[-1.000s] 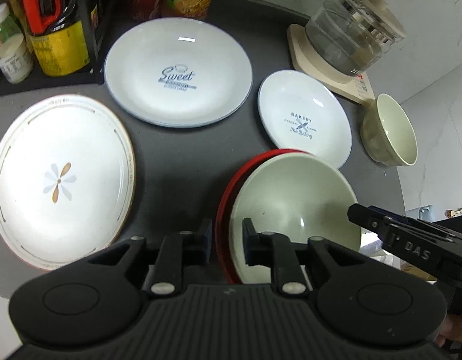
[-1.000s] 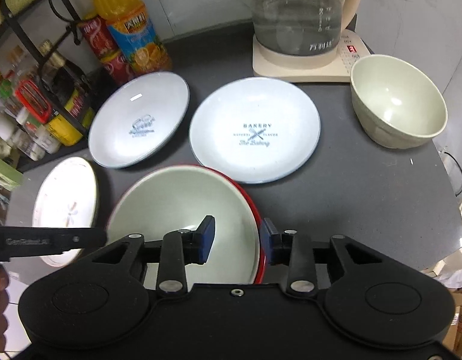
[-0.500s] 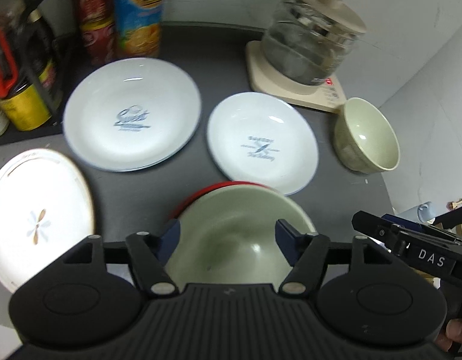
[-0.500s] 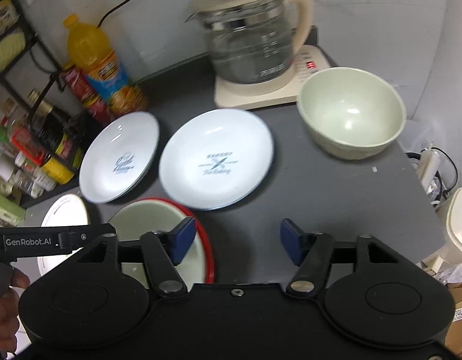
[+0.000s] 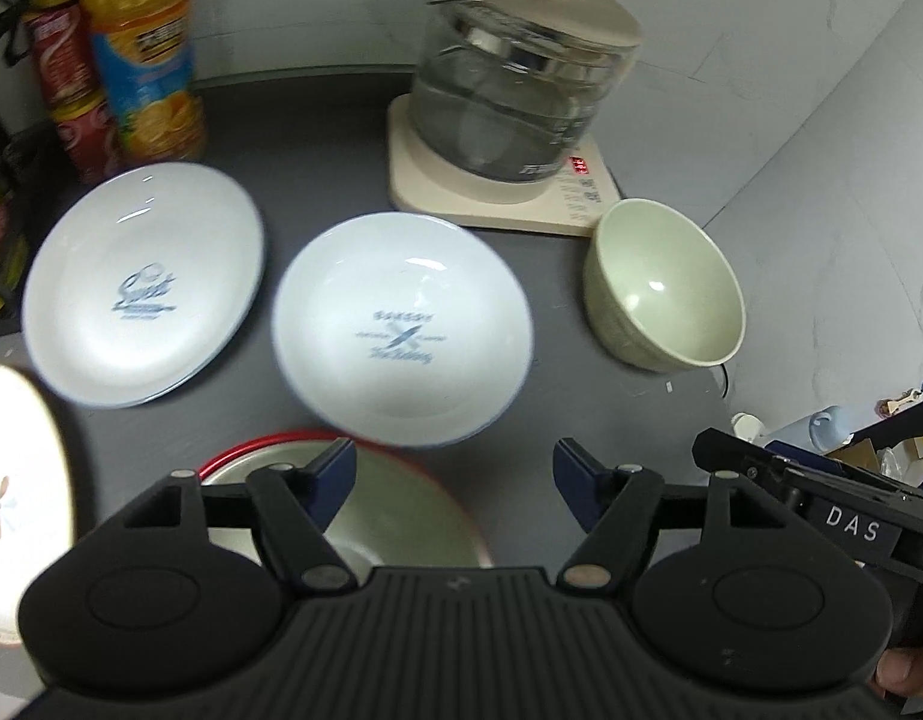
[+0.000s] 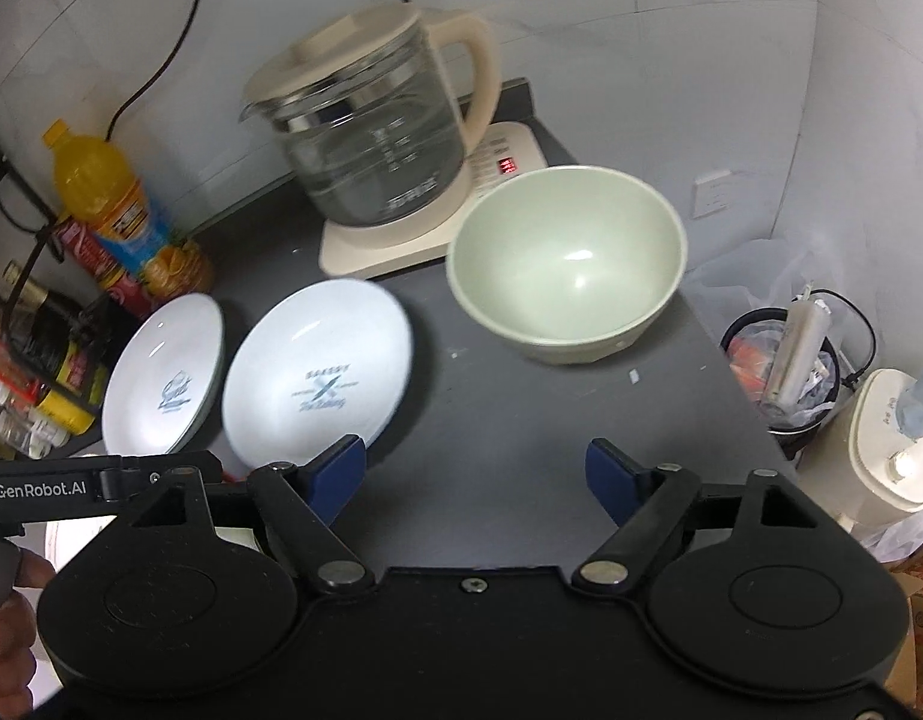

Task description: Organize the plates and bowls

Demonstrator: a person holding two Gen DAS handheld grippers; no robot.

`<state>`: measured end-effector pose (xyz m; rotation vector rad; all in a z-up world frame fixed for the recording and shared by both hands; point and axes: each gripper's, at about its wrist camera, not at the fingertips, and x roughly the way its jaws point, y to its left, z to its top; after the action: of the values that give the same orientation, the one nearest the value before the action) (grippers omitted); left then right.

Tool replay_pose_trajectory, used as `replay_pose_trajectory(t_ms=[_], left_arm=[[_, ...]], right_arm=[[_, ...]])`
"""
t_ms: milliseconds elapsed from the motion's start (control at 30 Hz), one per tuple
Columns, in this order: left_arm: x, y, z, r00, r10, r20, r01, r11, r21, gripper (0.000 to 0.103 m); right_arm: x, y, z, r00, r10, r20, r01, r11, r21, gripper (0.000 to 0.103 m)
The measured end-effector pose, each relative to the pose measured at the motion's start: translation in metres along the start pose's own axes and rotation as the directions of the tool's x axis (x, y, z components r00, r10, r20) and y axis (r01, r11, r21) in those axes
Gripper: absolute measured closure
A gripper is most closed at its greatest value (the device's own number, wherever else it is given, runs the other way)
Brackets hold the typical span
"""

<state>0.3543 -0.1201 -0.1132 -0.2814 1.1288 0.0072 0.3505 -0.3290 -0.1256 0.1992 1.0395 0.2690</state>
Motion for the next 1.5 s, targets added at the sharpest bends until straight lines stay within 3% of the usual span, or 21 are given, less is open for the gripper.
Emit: replay_pose_trajectory(t_ms=[500, 1000, 1200, 1500], left_arm=[[0.039, -0.063, 0.023, 1.0, 0.018, -0.002, -0.018, 1.0, 0.025, 0.032], [0.084, -0.099, 0.042, 0.999, 0.033, -0.012, -0.033, 0.999, 0.015, 0.036], [0.101, -0.106, 0.05, 0.999, 0.032, -0.003, -0.032, 0.999, -0.001, 0.045], [0.131, -0.103, 0.062, 0.999, 0.039, -0.021, -0.04, 0.998, -0.043, 0.071]], right_arm=[[0.019, -0.062, 0.032, 1.0, 0.012, -0.002, -0.012, 0.999, 0.03, 0.024], [0.05, -0.109, 0.047, 0.998, 0.041, -0.047, -0.036, 0.994, 0.103, 0.045], [0.067, -0.116, 0.051, 0.996, 0.062, -0.067, -0.053, 0.99, 0.133, 0.057], [0.092, -0.114, 0.06, 0.993, 0.065, -0.094, -0.05, 0.988, 0.148, 0.067]])
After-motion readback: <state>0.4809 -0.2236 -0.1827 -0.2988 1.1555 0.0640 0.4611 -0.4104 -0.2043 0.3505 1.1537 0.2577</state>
